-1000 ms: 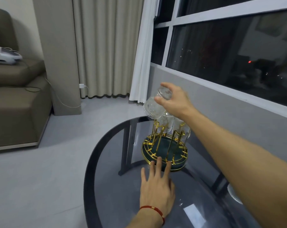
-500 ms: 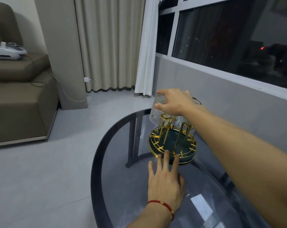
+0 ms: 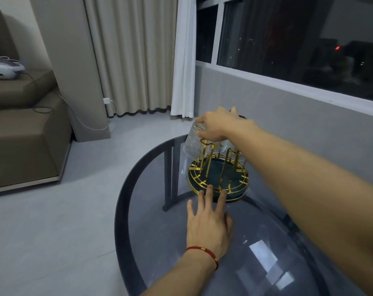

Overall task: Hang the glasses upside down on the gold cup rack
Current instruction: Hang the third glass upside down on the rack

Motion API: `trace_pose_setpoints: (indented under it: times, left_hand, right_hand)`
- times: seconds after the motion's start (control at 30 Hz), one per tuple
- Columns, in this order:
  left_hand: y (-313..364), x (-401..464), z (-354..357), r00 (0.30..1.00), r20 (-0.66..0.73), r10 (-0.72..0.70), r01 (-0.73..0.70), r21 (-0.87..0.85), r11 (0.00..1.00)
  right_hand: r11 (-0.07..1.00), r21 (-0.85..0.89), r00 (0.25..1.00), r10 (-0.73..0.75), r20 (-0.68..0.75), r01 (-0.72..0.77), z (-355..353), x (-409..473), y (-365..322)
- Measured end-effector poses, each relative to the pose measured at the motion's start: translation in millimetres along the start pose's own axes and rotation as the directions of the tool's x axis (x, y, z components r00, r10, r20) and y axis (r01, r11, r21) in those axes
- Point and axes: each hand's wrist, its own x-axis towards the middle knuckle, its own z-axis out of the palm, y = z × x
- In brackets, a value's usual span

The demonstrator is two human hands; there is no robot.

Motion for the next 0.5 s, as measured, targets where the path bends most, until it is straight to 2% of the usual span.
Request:
trace_pose_setpoints:
  times: [0.23, 0.33, 0.5]
  left_hand:
    - [4, 2, -5, 1.0, 0.013, -0.015, 0.014, 0.059, 0.998]
    - [4, 2, -8, 0.999, 0.036, -0.021, 0.016, 0.11, 0.994]
    - [13, 2, -12, 0.997, 0.069, -0.044, 0.03, 0.193, 0.981]
  right_hand:
    - [0.985, 0.109, 0.957, -0.101, -0.27, 0.135, 20, -80, 37]
    - [0.964, 0.194, 0.935, -0.108, -0.338, 0.181, 36, -134, 52]
    - [0.933, 0.322, 0.897, -0.004, -0.441, 0.163, 74, -238, 69]
